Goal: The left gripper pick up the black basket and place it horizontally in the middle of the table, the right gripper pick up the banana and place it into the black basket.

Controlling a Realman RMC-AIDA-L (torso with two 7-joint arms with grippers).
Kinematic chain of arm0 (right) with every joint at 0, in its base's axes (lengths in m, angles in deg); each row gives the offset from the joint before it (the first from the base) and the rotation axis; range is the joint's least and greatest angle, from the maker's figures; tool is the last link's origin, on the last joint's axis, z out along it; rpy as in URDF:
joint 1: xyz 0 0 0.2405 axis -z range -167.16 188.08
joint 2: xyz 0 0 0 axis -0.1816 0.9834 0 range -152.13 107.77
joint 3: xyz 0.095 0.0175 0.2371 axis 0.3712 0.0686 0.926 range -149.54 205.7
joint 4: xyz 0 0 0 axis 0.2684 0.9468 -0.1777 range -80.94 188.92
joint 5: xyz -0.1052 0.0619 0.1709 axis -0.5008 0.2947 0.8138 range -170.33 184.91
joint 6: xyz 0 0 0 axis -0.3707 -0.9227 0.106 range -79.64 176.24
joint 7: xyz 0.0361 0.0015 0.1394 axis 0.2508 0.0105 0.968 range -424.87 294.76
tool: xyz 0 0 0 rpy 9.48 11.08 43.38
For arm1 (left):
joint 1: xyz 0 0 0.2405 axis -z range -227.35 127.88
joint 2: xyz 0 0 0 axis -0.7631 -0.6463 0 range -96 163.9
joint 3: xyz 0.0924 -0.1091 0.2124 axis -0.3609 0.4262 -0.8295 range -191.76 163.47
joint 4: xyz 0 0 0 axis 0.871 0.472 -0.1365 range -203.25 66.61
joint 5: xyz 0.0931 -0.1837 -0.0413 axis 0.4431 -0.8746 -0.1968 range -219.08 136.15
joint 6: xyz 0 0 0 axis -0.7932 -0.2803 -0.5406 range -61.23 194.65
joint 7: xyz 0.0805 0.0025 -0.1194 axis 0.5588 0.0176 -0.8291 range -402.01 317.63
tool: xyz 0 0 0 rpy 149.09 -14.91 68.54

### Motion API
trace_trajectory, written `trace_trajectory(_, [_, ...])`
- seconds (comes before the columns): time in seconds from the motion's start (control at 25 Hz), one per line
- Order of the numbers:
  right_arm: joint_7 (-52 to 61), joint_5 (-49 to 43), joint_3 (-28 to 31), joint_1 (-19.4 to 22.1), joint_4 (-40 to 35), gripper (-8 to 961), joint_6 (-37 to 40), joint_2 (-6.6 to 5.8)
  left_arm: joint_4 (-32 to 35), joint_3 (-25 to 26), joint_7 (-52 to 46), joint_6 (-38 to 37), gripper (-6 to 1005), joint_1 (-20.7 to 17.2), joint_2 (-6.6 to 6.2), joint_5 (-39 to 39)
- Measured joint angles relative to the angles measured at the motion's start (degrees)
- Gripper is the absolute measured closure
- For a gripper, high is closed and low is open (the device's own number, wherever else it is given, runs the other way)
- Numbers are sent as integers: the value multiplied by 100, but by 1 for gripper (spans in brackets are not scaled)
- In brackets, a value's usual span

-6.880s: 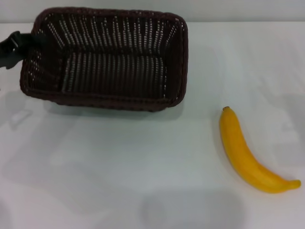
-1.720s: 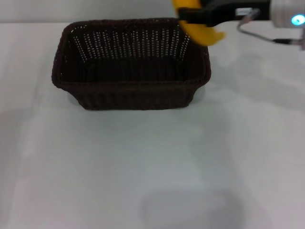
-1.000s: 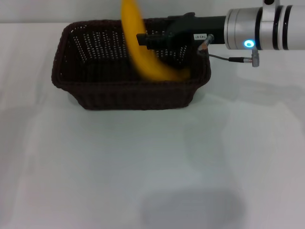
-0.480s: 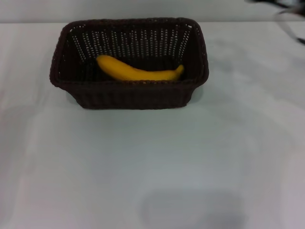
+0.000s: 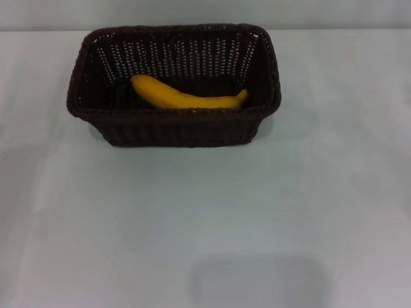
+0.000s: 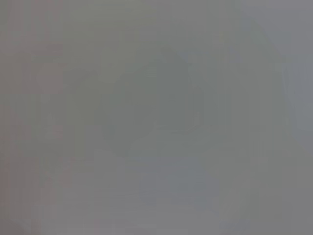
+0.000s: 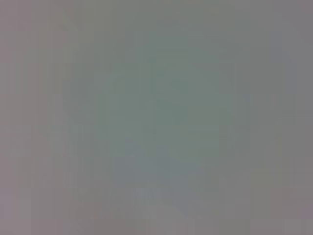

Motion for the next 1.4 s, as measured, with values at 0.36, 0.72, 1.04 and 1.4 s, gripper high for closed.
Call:
trace_trajectory(0.36, [-3071,112,68,140,-1106,80,180,10,-322,23,609,863,138,-196,18,-1])
trace_trajectory(0.72, [-3378,121,73,94,-1611,80,438,29,-775,36,991,1177,137,-422,36,-90])
trace_trajectory(1.04, [-3334,131,54,102,-1736,81,423,27,-1097,21,1346,1432,133,-421,44,-168])
trace_trajectory(1.4, [-3321,144,73,93,-1740,81,332,26,-1247,23,1359,1504,128,-405,47,-165])
